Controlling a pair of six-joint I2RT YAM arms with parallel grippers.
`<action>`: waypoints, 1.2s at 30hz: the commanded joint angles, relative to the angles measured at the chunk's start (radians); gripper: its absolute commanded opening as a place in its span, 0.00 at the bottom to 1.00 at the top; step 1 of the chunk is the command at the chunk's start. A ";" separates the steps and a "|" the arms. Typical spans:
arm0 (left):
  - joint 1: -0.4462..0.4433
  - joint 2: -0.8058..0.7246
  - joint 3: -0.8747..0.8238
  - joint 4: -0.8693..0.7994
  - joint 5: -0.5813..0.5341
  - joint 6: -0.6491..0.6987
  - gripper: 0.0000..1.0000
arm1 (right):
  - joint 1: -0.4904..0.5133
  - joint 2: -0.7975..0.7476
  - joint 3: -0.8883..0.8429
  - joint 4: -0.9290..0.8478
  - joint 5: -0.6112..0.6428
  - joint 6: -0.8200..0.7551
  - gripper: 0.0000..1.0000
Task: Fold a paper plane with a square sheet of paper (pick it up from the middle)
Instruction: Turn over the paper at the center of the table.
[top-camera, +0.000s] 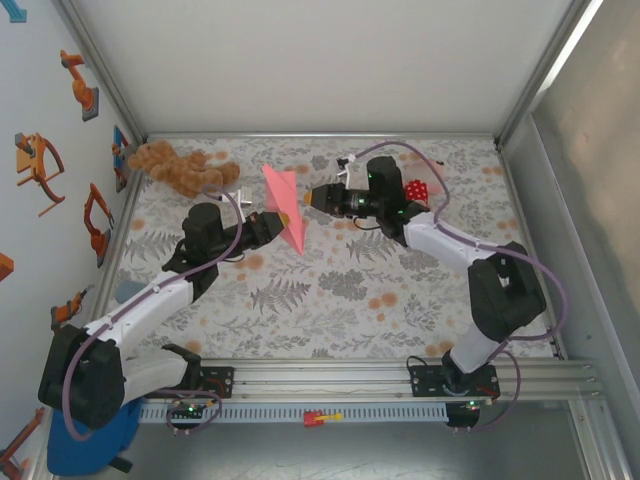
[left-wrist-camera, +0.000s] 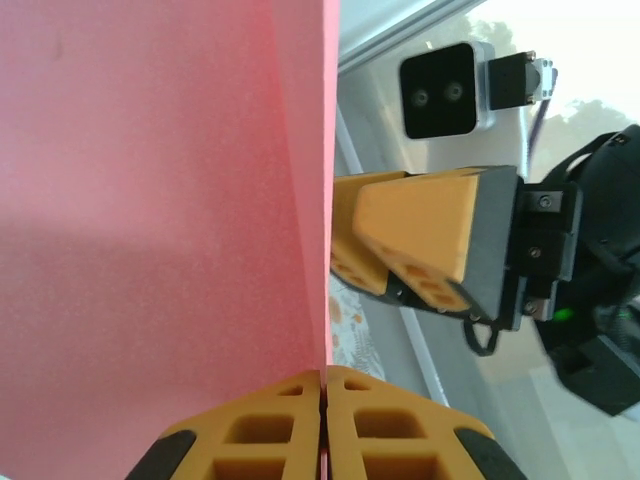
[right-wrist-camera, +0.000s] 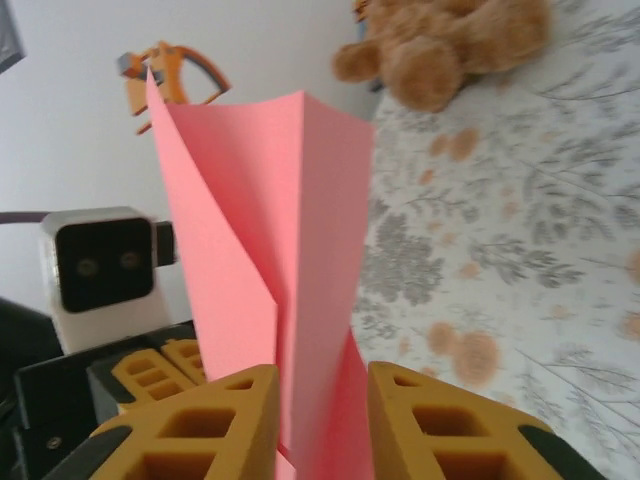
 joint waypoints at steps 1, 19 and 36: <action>-0.003 -0.036 0.043 -0.116 -0.035 0.096 0.09 | -0.034 -0.087 0.037 -0.207 0.118 -0.190 0.34; -0.179 0.232 0.475 -1.093 -0.881 0.464 0.08 | -0.091 -0.244 -0.007 -0.457 0.501 -0.359 0.35; -0.430 0.969 0.909 -1.532 -1.444 0.328 0.05 | -0.143 -0.305 -0.089 -0.519 0.656 -0.319 0.35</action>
